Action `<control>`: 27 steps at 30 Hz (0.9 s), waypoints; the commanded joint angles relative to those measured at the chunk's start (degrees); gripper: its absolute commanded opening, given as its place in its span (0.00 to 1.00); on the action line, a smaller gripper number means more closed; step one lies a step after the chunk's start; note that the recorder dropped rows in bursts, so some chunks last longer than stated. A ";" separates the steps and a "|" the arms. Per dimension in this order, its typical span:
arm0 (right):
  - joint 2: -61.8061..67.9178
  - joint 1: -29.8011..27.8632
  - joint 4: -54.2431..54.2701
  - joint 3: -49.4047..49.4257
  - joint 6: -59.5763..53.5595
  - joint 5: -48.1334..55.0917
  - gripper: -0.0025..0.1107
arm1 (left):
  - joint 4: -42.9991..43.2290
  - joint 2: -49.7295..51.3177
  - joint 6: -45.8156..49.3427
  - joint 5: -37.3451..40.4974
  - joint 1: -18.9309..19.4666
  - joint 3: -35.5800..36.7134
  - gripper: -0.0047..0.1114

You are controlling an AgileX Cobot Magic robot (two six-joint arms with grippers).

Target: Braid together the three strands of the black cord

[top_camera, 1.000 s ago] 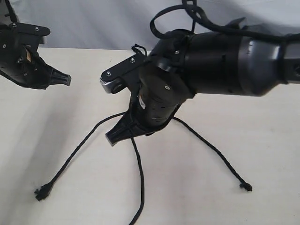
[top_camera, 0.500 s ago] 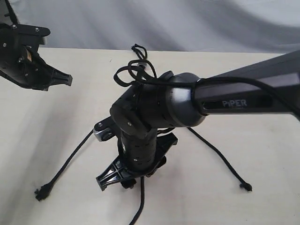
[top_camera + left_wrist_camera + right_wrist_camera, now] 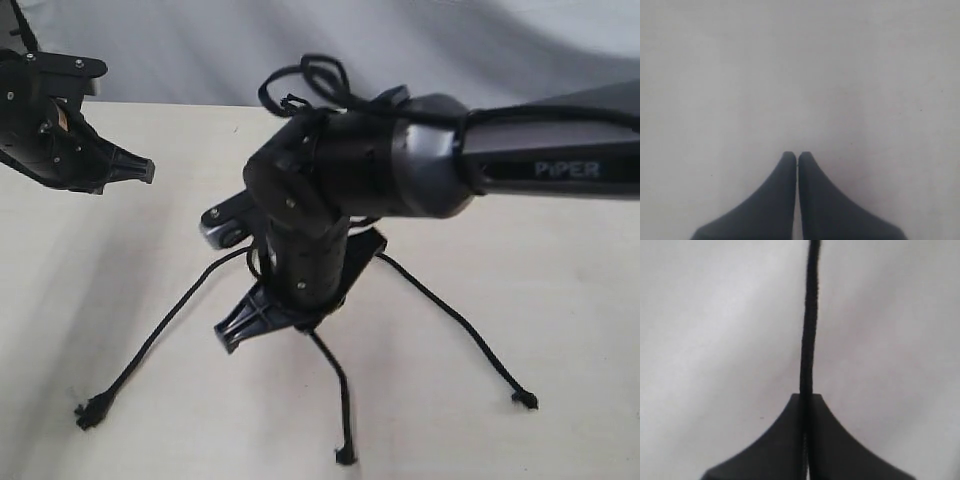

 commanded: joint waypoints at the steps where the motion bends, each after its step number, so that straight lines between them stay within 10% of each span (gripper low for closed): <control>1: -1.40 -4.85 -9.66 -2.61 -0.68 5.17 0.02 | -0.82 -0.46 0.14 0.44 -0.16 0.33 0.06; 13: 7.33 -18.66 -13.51 -2.76 -7.50 -9.13 0.02 | -0.82 -0.46 1.02 -0.24 -0.16 0.33 0.06; 27: 11.49 -12.56 3.95 -2.76 -20.08 2.95 0.02 | -0.82 -0.46 0.98 0.06 -0.16 0.33 0.06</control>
